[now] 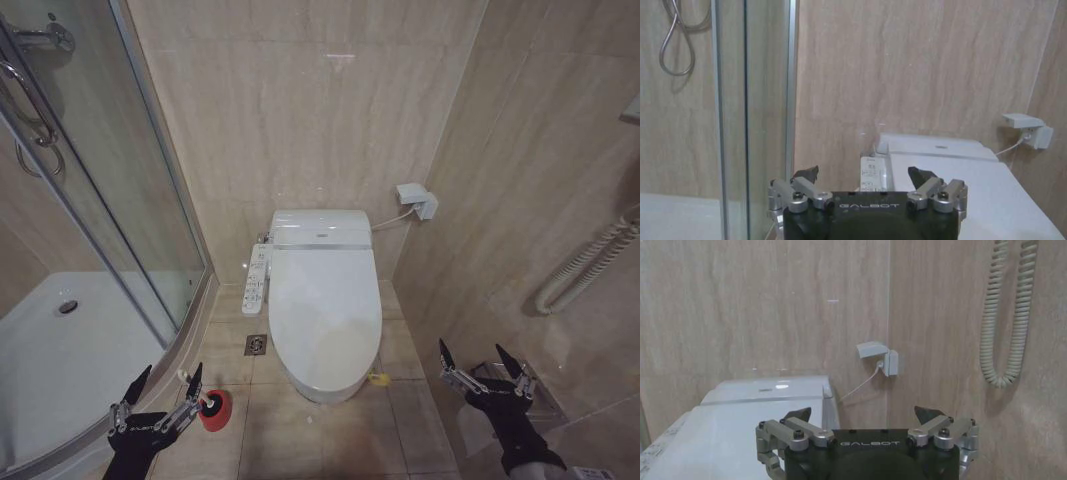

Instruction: Open the toilet lid, clean the toilet bowl with a toilet brush, close the toilet lid, and flush.

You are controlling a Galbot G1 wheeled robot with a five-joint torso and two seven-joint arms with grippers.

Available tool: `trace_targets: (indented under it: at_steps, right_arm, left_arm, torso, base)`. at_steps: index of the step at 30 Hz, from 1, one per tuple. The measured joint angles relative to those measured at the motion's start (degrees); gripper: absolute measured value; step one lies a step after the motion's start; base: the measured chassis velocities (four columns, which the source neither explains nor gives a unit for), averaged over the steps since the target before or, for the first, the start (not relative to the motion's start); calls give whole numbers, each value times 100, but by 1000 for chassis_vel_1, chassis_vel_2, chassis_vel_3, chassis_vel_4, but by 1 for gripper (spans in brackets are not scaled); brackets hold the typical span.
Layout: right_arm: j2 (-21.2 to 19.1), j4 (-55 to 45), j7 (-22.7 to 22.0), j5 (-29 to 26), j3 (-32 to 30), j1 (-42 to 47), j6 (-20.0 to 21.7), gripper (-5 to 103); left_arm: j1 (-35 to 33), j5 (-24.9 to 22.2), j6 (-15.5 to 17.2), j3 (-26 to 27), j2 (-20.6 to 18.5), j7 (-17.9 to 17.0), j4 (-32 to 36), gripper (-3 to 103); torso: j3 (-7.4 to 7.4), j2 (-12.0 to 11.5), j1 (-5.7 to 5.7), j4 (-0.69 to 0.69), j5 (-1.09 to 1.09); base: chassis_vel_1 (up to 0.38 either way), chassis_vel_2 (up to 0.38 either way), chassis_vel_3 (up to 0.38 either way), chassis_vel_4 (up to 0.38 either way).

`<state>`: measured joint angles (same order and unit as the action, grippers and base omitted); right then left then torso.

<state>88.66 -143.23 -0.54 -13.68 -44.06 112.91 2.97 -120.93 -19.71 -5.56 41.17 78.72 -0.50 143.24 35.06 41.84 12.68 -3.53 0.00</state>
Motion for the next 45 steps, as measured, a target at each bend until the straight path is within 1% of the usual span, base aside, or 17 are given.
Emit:
trace_targets:
  at_steps: [45]
  right_arm:
    - [0,0,0,0,0,0,0,100]
  left_arm:
    - [0,0,0,0,0,0,0,92]
  torso:
    - [0,0,0,0,0]
  base:
    - [0,0,0,0]
